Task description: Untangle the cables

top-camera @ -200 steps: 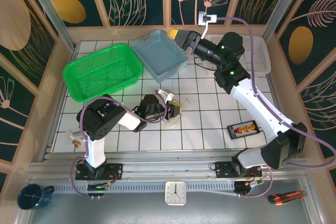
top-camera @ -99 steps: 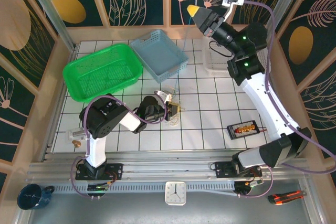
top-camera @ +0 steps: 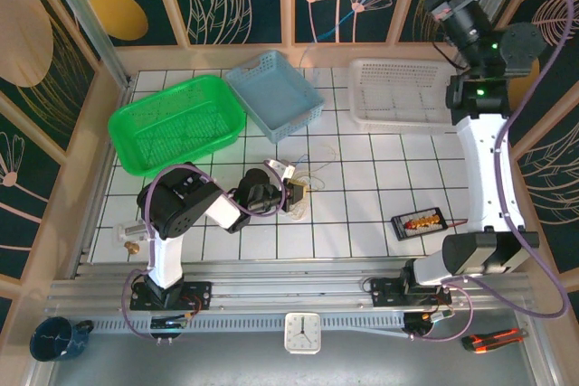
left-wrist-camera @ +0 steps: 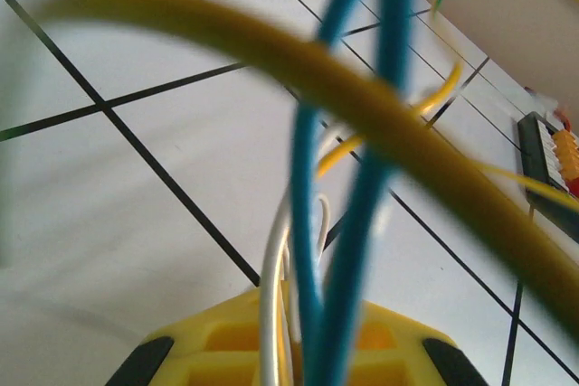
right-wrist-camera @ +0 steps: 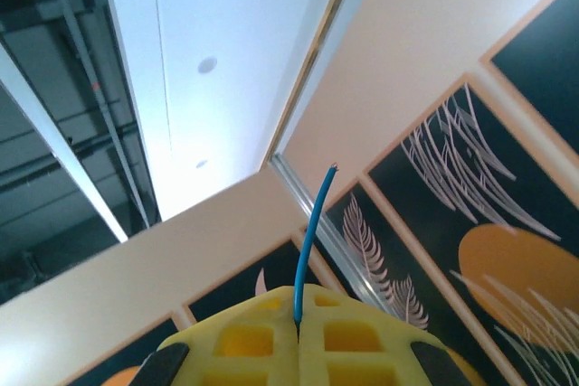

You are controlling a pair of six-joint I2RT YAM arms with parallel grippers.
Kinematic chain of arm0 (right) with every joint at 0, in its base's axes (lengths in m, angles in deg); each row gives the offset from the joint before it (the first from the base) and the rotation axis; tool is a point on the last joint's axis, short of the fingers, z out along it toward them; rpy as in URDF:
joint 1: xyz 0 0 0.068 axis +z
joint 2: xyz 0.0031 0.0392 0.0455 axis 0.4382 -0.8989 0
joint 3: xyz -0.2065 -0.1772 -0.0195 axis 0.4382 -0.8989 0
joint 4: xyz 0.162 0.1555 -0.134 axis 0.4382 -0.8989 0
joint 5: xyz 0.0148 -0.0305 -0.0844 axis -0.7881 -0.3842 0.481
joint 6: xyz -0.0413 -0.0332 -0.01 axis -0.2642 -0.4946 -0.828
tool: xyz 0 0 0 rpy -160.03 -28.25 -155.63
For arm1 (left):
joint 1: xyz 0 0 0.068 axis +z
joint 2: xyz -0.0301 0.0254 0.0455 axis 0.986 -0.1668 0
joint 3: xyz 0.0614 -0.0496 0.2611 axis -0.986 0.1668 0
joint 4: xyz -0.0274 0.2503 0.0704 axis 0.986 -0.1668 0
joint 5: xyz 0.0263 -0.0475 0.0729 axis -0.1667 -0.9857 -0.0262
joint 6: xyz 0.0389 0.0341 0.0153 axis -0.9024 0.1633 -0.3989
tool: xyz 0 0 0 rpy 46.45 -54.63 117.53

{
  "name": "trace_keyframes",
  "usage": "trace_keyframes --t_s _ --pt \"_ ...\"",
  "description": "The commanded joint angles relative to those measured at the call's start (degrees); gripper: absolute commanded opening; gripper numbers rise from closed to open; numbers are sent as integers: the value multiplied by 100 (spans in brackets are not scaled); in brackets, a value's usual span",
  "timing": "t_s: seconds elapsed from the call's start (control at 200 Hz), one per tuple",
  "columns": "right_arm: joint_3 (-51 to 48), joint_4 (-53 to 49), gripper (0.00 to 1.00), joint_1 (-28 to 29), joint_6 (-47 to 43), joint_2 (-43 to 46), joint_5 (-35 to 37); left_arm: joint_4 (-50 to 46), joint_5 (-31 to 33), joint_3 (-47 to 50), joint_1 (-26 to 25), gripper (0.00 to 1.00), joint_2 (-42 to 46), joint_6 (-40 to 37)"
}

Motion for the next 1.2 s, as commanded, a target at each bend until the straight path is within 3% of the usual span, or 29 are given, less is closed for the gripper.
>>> trace_keyframes --t_s 0.0,0.285,0.35,0.41,0.61,0.691,0.871,1.196 --pt "117 412 0 -34 361 -19 -157 25 39 64 -1 0 -117 -28" --pt "-1210 654 0 40 134 397 -219 -117 74 42 -1 0 200 1" --pt "-1423 602 0 48 23 489 -244 -205 75 32 -9 15 328 -26" --pt "-1604 524 0 67 -110 586 -245 -293 75 31 -2 36 453 -52" --pt "-2021 154 0 153 -581 885 -184 -563 5 65 -4 74 937 -75" --pt "-2063 72 0 210 -698 906 -132 -702 20 88 -2 98 1170 -107" --pt "-1841 -13 0 536 -932 628 5 -1116 208 74 6 99 1838 -138" --pt "-925 -337 0 966 -1647 -351 531 -2012 1420 41 7 99 2871 -58"
